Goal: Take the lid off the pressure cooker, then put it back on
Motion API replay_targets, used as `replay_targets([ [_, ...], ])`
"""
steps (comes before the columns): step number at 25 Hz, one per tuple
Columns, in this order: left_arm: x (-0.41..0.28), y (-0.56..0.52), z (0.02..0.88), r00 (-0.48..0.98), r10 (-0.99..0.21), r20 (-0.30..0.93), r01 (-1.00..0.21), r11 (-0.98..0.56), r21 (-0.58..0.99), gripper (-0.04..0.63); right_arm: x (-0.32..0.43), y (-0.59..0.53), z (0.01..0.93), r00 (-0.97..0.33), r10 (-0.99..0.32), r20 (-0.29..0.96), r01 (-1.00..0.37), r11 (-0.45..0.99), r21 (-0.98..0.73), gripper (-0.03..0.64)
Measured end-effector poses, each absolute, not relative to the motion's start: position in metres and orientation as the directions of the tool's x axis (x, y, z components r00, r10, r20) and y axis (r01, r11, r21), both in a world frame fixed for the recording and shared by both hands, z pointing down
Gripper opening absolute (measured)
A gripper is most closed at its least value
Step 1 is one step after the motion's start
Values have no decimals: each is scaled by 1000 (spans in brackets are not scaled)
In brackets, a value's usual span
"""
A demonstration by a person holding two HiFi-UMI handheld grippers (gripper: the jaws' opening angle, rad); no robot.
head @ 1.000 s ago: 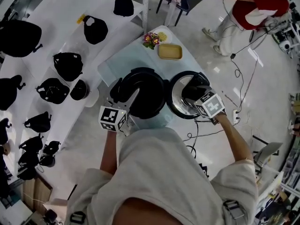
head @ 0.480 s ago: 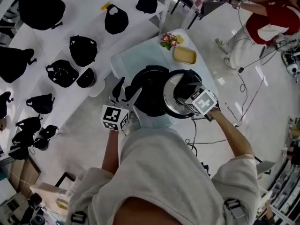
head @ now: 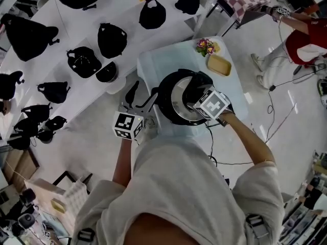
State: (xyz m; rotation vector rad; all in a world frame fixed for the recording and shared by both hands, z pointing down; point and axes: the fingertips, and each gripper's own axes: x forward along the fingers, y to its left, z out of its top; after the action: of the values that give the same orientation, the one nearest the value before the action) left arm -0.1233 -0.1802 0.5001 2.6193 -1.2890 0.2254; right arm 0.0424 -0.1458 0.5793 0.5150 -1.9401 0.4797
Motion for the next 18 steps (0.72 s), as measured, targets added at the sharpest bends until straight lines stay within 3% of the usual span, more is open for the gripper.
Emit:
replay_targets([
  [18,-121,-183,501,604,-760,239,-795,-595,115,331,9,-161,604,-362,-90,928,-512,851,-117,273],
])
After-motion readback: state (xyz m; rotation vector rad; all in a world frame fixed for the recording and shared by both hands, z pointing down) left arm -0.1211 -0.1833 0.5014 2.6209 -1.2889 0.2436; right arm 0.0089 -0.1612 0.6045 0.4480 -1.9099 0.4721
